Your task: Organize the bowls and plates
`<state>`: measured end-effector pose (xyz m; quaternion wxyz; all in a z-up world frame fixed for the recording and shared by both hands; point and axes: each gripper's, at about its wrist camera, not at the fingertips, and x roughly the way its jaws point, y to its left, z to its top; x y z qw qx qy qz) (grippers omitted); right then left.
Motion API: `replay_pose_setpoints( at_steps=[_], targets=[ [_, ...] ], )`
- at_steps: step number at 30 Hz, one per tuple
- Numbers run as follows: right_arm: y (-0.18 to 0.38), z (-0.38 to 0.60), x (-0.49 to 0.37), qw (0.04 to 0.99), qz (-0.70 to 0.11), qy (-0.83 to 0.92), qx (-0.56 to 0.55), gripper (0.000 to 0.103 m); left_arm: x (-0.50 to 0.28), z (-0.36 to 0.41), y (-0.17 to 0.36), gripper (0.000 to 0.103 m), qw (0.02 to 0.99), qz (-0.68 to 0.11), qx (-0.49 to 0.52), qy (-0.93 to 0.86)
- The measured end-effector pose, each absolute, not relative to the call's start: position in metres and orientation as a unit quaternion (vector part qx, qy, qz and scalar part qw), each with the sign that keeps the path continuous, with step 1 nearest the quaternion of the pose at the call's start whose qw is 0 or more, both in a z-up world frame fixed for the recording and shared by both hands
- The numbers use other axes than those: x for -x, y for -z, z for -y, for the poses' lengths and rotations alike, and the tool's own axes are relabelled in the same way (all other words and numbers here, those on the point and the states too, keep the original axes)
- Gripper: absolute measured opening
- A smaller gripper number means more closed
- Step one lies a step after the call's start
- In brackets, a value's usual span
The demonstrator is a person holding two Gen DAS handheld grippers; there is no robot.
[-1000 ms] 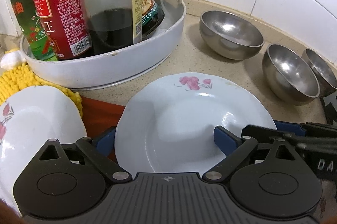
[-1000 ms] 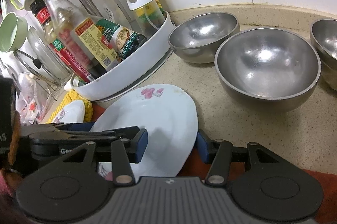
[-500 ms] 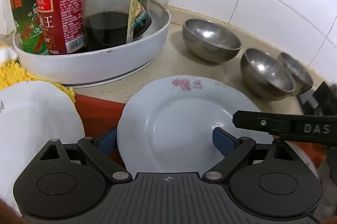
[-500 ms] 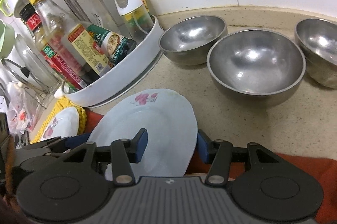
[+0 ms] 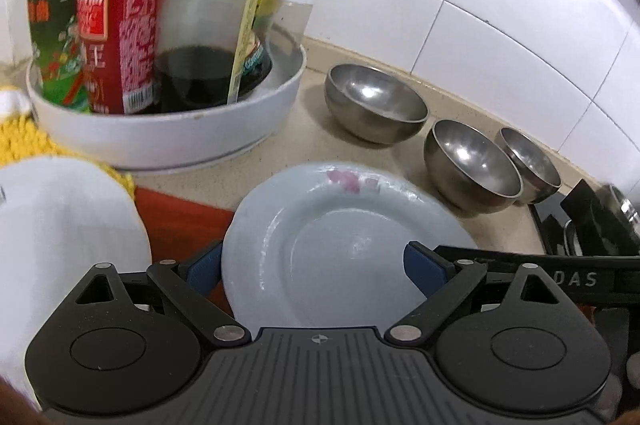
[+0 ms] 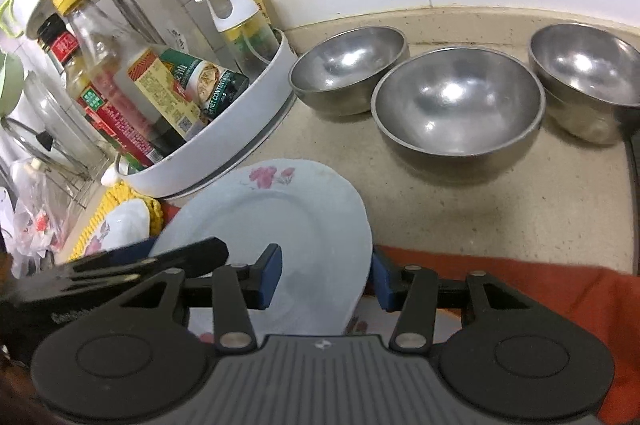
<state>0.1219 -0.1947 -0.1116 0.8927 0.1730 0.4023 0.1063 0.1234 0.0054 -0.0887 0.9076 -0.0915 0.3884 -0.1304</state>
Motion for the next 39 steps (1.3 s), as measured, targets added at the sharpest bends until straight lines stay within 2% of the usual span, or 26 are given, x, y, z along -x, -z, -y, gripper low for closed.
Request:
replay_pose_setpoints(
  at_steps=[15,32,39],
  targets=[
    [0.086,0.217,-0.074,0.902,-0.387,-0.073,-0.18,0.043,-0.091,0.016,0.067,0.097,0.901,-0.376,0.094,0.194],
    [0.101,0.236,-0.006,0.885,-0.431,-0.02,-0.174,0.043,-0.06,0.046,0.091,0.097,0.87,-0.419,0.079,0.248],
    [0.102,0.234,-0.006,0.891,-0.428,-0.017,-0.15,0.044,-0.063,0.04,0.099,0.089,0.86,-0.437,0.098,0.243]
  ],
)
